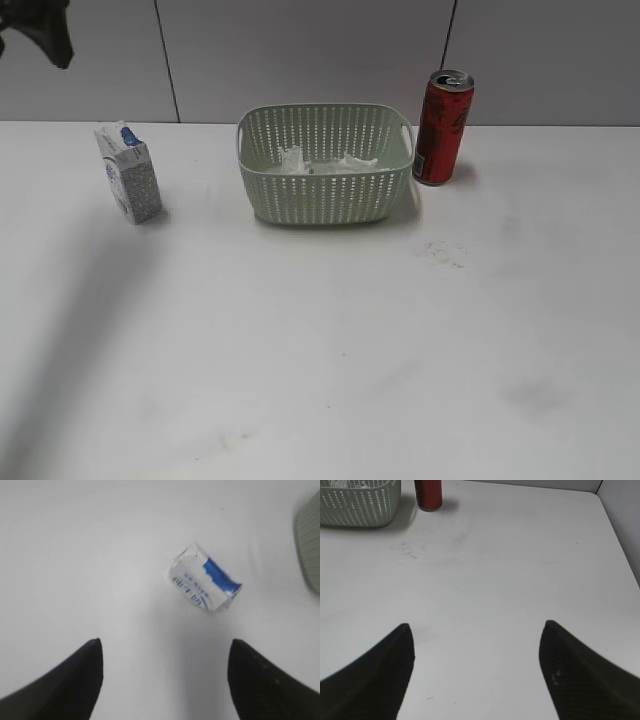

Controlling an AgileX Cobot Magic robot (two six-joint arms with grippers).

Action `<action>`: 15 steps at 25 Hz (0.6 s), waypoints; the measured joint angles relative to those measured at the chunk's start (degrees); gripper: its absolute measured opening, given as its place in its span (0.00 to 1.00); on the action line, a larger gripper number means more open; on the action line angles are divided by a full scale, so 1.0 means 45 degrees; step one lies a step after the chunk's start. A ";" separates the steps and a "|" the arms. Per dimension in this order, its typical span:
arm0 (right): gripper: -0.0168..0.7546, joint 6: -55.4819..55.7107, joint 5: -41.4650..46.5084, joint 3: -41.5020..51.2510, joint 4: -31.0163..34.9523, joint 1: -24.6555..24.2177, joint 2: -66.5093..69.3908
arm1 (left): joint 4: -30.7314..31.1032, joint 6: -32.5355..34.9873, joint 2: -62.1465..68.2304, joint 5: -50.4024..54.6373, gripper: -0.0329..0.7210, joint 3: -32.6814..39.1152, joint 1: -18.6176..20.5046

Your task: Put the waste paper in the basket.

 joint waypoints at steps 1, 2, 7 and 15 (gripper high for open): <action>0.78 0.0000 0.0000 0.0000 0.0000 0.0000 0.0000 | 0.0047 -0.0003 -0.0308 0.0000 0.83 0.0436 0.0162; 0.78 0.0000 0.0000 0.0000 0.0000 0.0000 0.0000 | 0.0077 -0.0014 -0.0636 0.0000 0.83 0.0835 0.0279; 0.78 0.0011 0.0000 0.0000 0.0000 0.0000 0.0000 | 0.0188 -0.0027 -0.2337 0.0025 0.83 0.3401 0.0585; 0.78 0.0010 0.0000 0.0000 0.0000 0.0000 0.0000 | 0.0507 -0.0027 -0.6381 -0.0466 0.83 0.8259 0.0607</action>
